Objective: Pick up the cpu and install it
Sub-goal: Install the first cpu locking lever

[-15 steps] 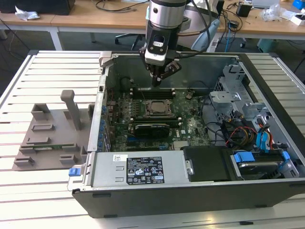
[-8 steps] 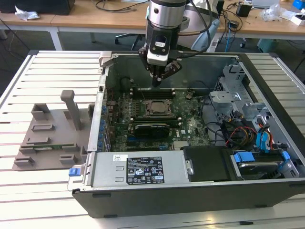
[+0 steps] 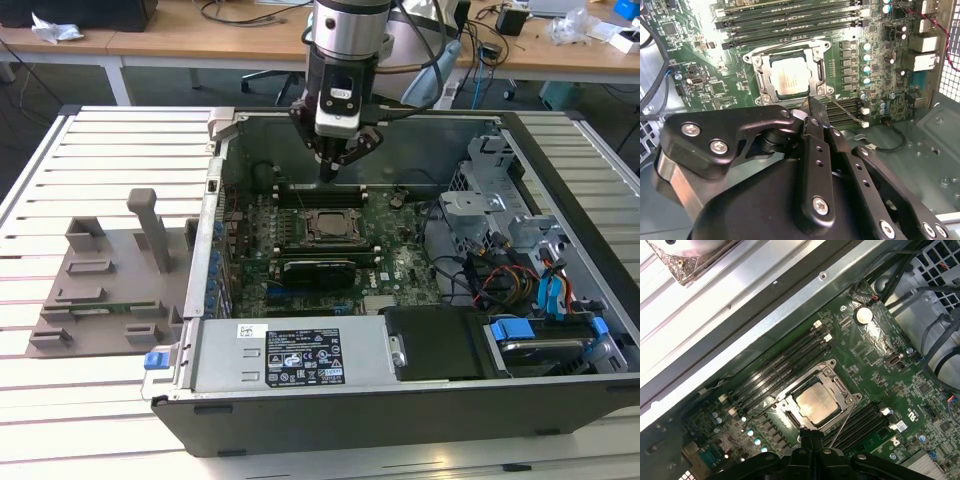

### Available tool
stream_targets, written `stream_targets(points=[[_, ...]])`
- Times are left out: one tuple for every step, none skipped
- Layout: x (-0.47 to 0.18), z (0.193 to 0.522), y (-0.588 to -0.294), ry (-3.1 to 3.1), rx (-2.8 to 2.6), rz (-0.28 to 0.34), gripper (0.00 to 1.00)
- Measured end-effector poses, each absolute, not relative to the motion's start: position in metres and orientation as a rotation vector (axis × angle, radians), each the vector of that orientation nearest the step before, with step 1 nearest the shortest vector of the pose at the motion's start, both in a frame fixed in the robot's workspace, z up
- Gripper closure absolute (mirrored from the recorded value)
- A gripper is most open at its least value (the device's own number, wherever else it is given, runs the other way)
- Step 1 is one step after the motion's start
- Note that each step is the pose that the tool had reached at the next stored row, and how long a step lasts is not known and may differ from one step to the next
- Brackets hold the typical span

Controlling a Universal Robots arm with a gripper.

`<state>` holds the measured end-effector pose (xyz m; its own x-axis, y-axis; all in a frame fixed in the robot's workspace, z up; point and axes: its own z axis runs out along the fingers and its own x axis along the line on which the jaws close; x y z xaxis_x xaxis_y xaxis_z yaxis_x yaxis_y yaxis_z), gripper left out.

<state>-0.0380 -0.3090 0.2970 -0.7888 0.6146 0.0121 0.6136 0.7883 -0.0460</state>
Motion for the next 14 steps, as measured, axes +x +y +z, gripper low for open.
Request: stream_targets(points=[[-0.038,0.297,-0.309,-2.949,-1.002,0.062,0.89],[-0.038,0.297,-0.309,-2.954,-0.989,0.062,0.89],[-0.038,0.297,-0.309,-2.957,-0.98,0.062,0.89],[-0.038,0.297,-0.3089,-2.961,-0.969,0.062,0.89],[-0.038,0.297,-0.3089,-2.964,-0.96,0.062,0.89],[-0.038,0.297,-0.309,-2.967,-0.95,0.062,0.89],[-0.038,0.297,-0.3089,-2.969,-0.943,0.063,0.89],[-0.038,0.297,-0.309,-2.973,-0.932,0.063,0.89],[-0.038,0.297,-0.309,-2.975,-0.925,0.063,0.89],[-0.038,0.297,-0.3089,-2.98,-0.909,0.063,0.89],[-0.038,0.297,-0.3089,-2.986,-0.893,0.063,0.89],[-0.038,0.297,-0.3089,-2.991,-0.875,0.063,0.89],[-0.038,0.297,-0.3089,-2.993,-0.868,0.064,0.89],[-0.038,0.297,-0.309,-2.995,-0.861,0.064,0.89]])
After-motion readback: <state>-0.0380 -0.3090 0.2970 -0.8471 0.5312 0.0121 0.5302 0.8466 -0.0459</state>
